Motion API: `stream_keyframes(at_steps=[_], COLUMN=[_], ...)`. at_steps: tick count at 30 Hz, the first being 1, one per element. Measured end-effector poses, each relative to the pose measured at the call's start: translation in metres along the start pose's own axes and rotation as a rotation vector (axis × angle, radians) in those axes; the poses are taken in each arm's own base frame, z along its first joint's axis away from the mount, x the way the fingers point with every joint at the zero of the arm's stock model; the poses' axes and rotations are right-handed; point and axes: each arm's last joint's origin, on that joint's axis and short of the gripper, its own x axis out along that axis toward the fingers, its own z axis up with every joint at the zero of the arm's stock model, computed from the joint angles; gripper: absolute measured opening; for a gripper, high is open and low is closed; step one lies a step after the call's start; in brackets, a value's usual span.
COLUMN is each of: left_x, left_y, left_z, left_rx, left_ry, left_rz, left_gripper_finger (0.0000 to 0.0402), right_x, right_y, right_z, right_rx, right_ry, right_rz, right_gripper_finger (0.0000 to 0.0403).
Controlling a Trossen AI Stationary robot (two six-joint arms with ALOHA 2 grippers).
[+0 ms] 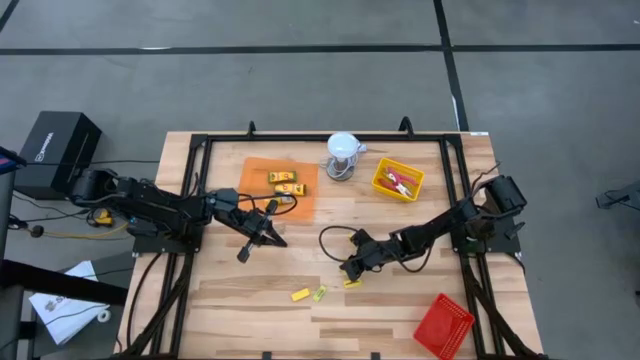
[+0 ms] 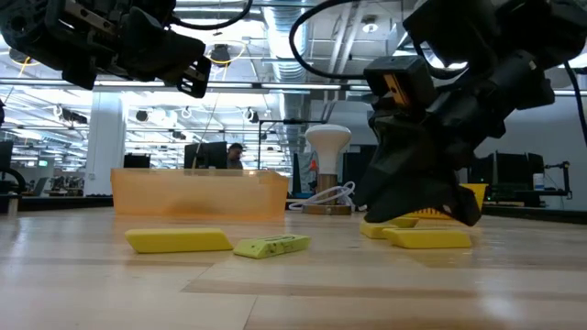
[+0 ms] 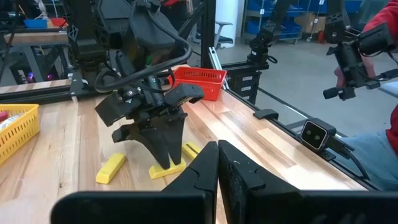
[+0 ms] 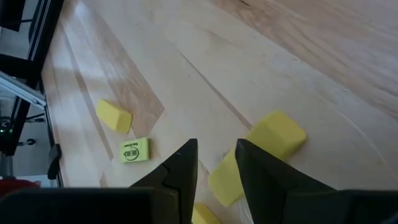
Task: Pick & Place School Supplies
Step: Put the yellow eraser into the red bin
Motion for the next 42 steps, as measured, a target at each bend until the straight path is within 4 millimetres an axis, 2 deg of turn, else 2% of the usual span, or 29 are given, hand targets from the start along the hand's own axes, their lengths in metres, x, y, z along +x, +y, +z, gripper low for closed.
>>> stream_keyframes(at_steps=[42], left_x=[0.0], left_y=[-0.0008], left_z=[-0.0023], left_rx=[-0.037], left_ry=[0.022], left_rz=[-0.024], left_gripper_finger=[0.0004], right_x=[-0.0021], right_y=[-0.0091], right_z=[-0.0067], right_rx=[0.035], right_ry=[0.131], right_rz=[-0.093], right_gripper_finger=[0.0108])
